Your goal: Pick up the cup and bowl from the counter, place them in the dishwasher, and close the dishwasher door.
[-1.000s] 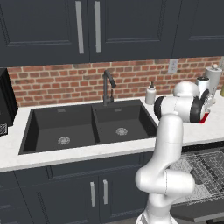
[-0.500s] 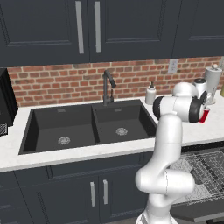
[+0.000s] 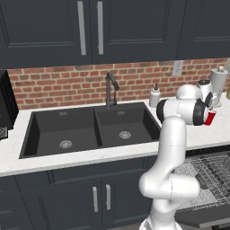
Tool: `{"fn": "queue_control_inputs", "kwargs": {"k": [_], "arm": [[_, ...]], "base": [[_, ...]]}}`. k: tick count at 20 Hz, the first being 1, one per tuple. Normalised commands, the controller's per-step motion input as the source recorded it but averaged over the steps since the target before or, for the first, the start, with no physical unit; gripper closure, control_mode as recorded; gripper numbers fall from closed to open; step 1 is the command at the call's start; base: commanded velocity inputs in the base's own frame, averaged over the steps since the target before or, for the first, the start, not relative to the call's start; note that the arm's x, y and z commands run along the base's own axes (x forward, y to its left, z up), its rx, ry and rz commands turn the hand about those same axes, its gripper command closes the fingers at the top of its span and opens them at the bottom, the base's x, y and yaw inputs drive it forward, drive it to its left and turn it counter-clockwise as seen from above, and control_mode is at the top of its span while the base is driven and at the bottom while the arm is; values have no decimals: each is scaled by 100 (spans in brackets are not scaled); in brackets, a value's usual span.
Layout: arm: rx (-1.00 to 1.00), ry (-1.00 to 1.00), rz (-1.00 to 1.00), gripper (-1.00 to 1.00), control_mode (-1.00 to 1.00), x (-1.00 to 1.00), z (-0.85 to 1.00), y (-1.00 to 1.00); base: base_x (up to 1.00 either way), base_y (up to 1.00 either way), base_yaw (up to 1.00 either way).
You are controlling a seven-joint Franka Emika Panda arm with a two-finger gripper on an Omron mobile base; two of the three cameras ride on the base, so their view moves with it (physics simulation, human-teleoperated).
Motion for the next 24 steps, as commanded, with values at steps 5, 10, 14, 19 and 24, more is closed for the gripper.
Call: {"fn": "queue_control_inputs", "kwargs": {"k": [5, 10, 14, 19, 24], "arm": [[-3, 0, -2, -100, -100, 0, 0, 0], [-3, 0, -3, -100, -100, 0, 0, 0], [-1, 0, -3, -100, -100, 3, 0, 0], [0, 0, -3, -100, -100, 2, -5, 0], [0, 0, -2, -100, -100, 0, -19, 0]], "base": [[0, 0, 0], [0, 0, 0], [0, 0, 0], [0, 0, 0], [0, 0, 0]]}}
